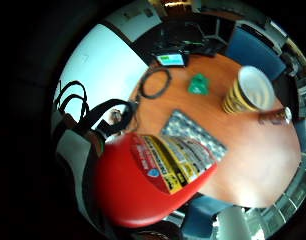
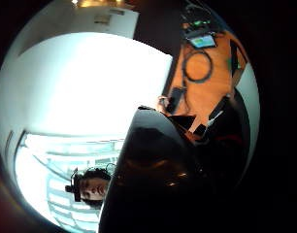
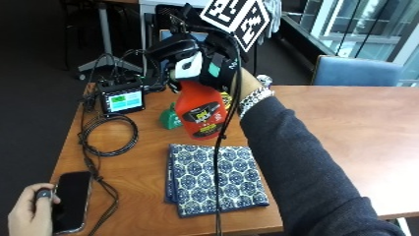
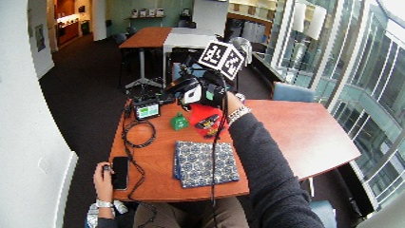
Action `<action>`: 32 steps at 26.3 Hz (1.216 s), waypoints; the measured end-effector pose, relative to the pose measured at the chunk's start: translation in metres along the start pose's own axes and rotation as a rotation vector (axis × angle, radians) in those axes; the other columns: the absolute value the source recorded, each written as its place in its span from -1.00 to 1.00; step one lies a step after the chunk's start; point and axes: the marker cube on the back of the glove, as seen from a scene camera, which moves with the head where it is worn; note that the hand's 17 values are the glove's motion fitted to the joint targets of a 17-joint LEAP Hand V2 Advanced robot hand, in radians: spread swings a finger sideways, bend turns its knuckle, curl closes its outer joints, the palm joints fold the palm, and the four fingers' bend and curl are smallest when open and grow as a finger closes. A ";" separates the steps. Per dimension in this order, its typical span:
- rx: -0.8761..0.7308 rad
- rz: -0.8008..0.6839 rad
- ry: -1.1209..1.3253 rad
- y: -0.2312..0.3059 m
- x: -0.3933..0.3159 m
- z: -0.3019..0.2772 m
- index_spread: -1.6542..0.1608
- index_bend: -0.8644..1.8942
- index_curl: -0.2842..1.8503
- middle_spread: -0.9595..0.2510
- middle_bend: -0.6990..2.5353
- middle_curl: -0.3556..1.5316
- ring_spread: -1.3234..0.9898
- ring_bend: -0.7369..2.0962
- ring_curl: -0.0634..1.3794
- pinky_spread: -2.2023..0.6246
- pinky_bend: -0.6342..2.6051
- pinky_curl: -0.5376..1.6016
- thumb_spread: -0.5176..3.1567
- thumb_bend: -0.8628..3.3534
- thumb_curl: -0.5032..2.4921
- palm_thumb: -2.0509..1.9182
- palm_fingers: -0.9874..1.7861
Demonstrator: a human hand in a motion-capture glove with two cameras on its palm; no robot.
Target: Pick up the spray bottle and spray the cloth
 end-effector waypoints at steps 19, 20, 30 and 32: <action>0.313 -0.250 -0.514 -0.029 -0.031 0.085 0.48 -0.24 -0.19 0.21 -0.22 -0.07 -0.06 -0.06 -0.27 0.35 -0.35 -0.15 -0.58 -0.61 -0.13 0.53 0.67; 0.313 -0.253 -0.514 -0.029 -0.030 0.086 0.48 -0.24 -0.19 0.21 -0.22 -0.07 -0.06 -0.06 -0.27 0.35 -0.36 -0.15 -0.58 -0.61 -0.13 0.53 0.67; 0.351 -0.242 -0.491 -0.012 -0.033 0.073 0.47 -0.24 -0.18 0.19 -0.23 -0.07 -0.07 -0.05 -0.26 0.34 -0.35 -0.15 -0.58 -0.61 -0.13 0.52 0.67; 0.365 -0.249 -0.480 -0.011 -0.034 0.069 0.47 -0.24 -0.18 0.19 -0.23 -0.07 -0.07 -0.05 -0.26 0.33 -0.35 -0.15 -0.58 -0.61 -0.13 0.52 0.67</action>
